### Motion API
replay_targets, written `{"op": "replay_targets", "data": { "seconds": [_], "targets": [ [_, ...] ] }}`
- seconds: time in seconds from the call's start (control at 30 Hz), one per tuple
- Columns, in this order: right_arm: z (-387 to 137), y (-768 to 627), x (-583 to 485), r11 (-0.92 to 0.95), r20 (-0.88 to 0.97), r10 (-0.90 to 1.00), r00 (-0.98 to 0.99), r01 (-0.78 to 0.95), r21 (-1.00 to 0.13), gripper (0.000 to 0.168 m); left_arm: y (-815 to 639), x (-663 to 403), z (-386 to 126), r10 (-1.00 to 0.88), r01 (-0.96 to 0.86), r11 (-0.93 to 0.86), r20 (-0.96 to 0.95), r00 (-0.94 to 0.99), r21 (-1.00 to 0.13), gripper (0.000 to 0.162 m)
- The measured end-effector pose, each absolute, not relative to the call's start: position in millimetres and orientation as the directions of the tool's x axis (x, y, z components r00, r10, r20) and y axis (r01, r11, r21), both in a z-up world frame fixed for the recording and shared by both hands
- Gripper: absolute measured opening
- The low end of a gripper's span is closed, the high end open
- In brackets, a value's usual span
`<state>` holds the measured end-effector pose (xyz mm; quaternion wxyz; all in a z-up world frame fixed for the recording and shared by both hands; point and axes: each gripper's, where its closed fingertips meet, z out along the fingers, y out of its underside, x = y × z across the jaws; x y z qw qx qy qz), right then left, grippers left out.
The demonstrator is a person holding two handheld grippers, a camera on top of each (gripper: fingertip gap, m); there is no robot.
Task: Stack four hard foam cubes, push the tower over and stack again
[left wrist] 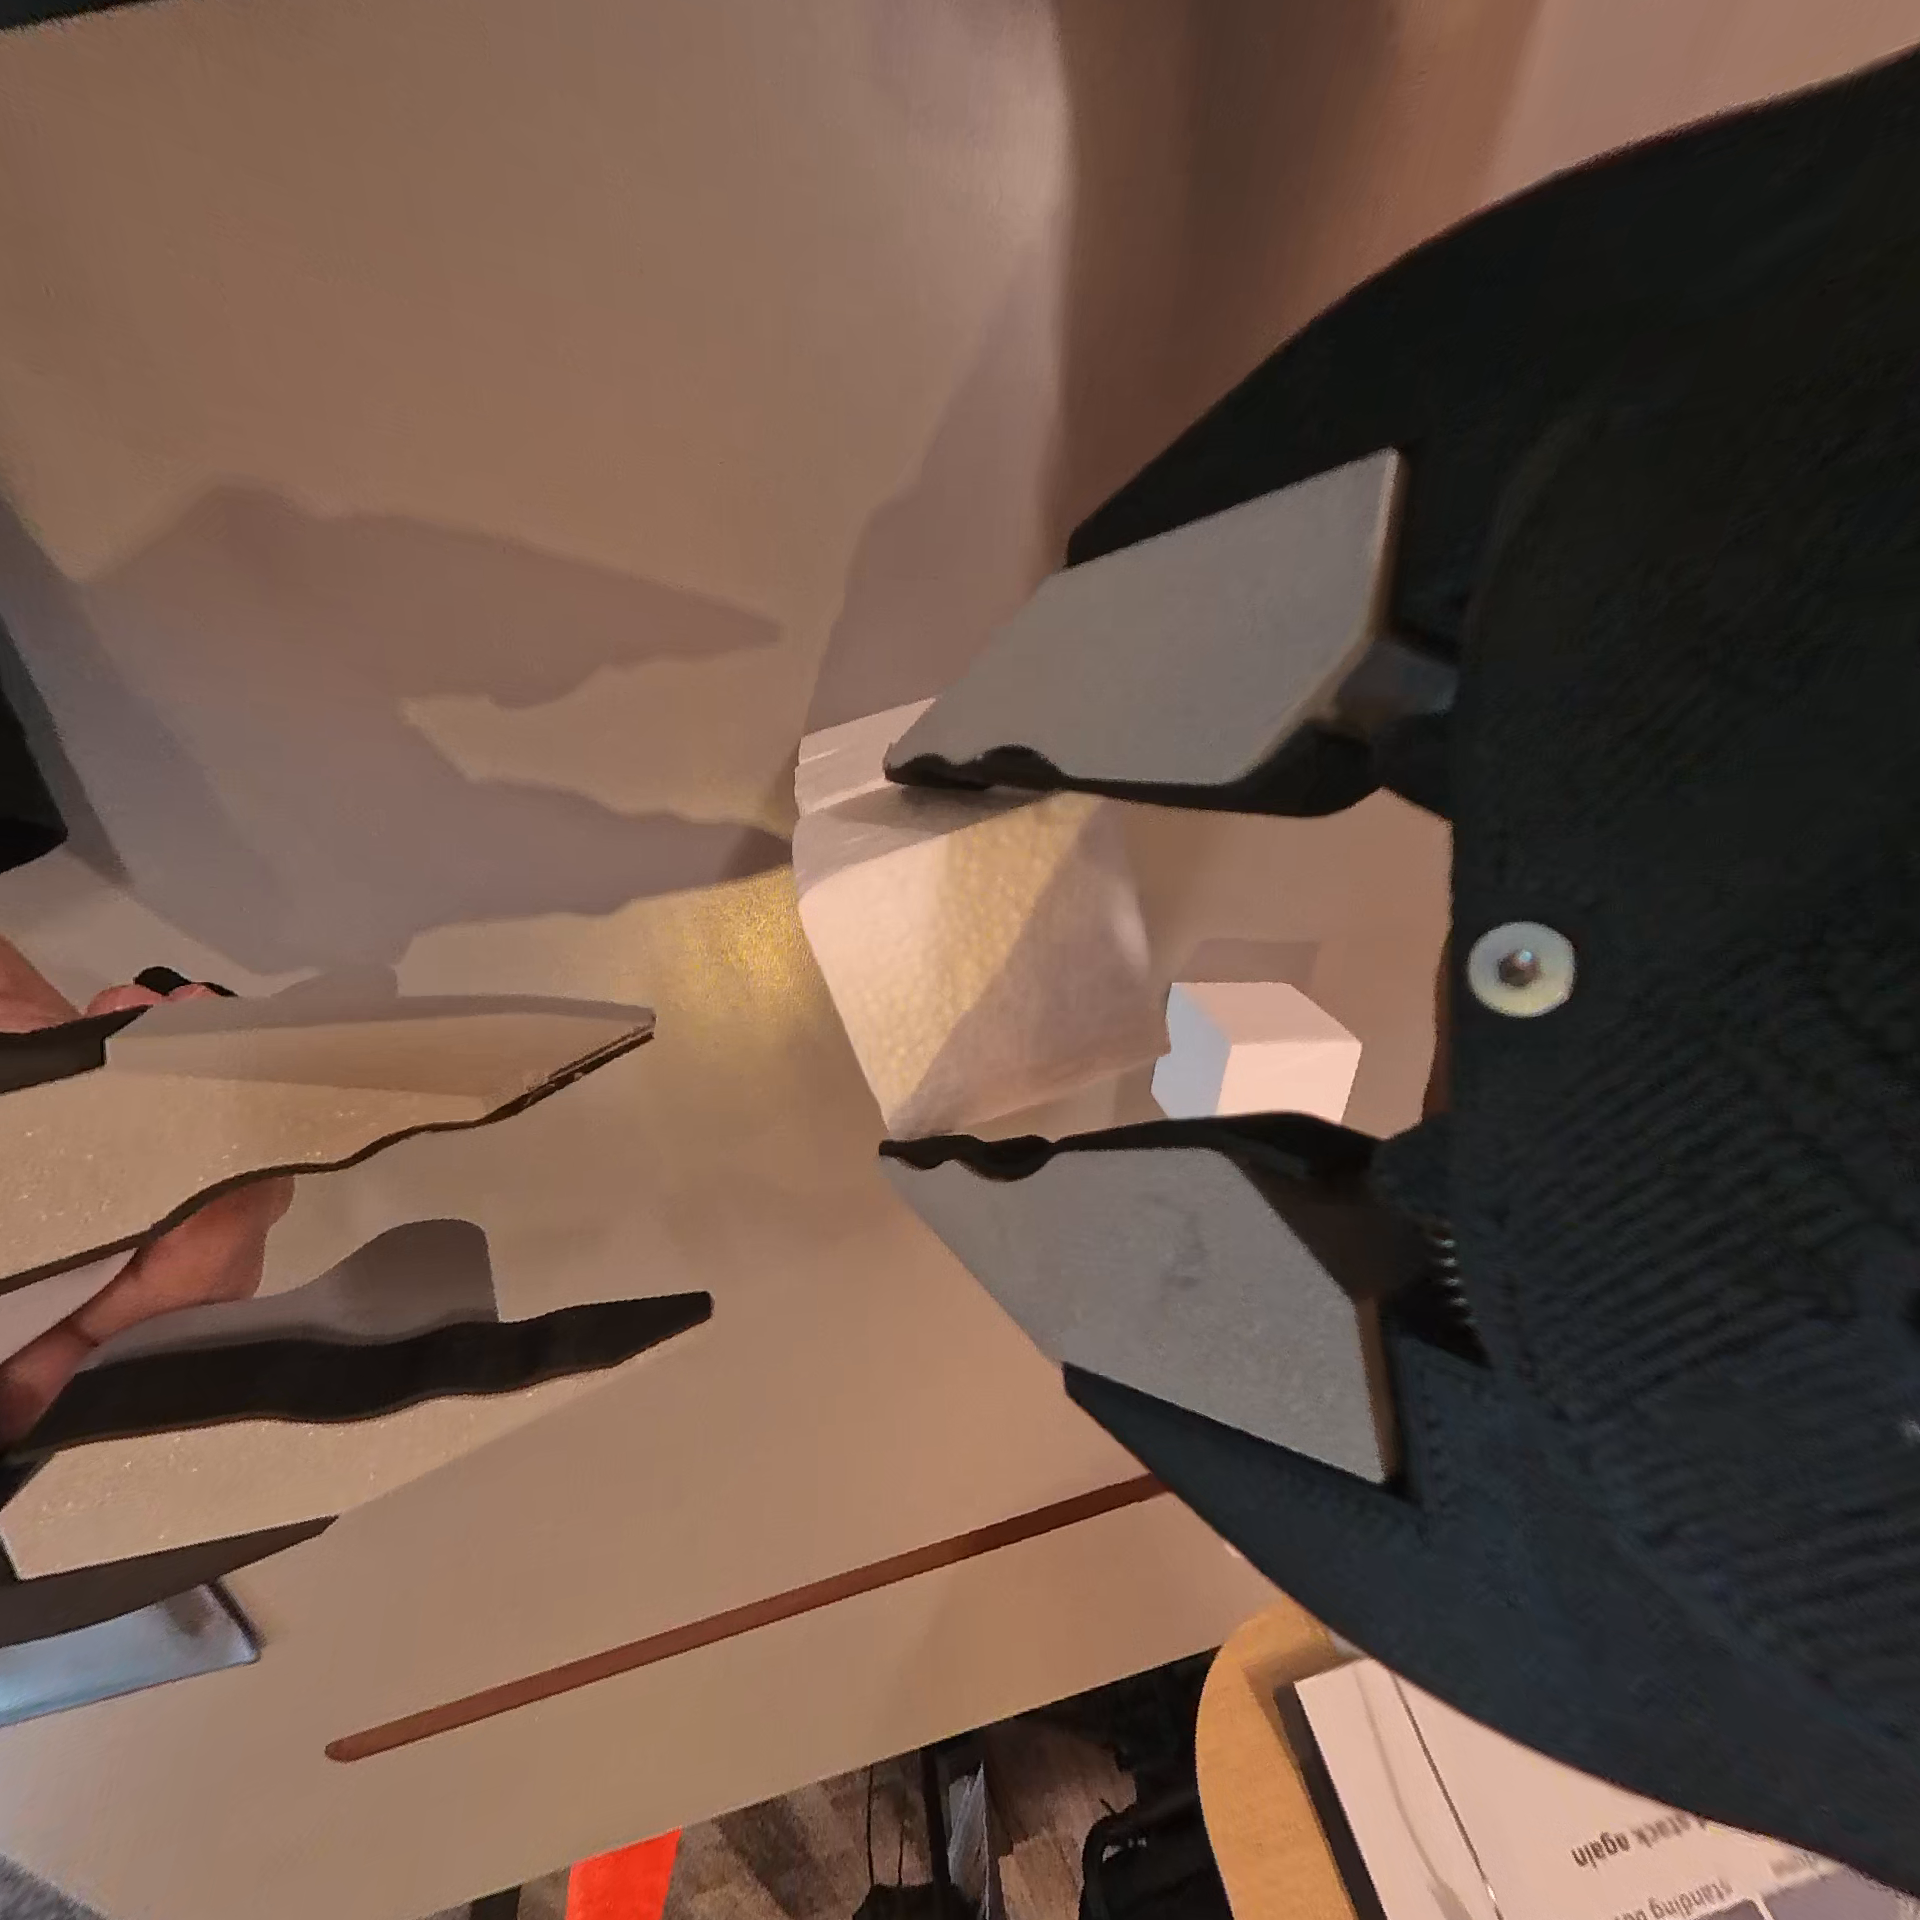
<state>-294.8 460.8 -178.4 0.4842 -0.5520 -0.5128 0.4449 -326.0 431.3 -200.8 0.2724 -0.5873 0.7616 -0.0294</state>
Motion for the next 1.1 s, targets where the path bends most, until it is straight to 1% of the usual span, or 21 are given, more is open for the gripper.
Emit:
{"op": "replay_targets", "data": {
  "seconds": [0.27,0.63,0.83,0.97,1.1],
  "targets": [
    [-178.8,461.0,-294.9,-0.003,0.008,0.997,0.080,0.138,-0.990,0.057,430.7,-327.2,-204.2,-0.919,-0.890,0.285,-0.366,-0.148,-0.356,0.066],
    [-177.7,461.1,-294.5,-0.004,0.007,0.997,0.080,0.135,-0.991,0.057,430.5,-326.5,-207.1,-0.913,-0.893,0.303,-0.371,-0.171,-0.332,0.066],
    [-177.8,460.8,-294.7,-0.003,0.007,0.997,0.079,0.134,-0.991,0.057,430.9,-326.3,-206.8,-0.914,-0.892,0.296,-0.372,-0.160,-0.342,0.067],
    [-178.0,460.9,-294.8,-0.004,0.007,0.997,0.079,0.135,-0.991,0.057,431.7,-325.8,-205.8,-0.916,-0.892,0.289,-0.372,-0.151,-0.348,0.069],
    [-177.9,461.0,-294.6,-0.006,0.004,0.997,0.077,0.133,-0.991,0.057,432.2,-325.2,-204.4,-0.920,-0.892,0.275,-0.367,-0.136,-0.360,0.075]
  ]
}}
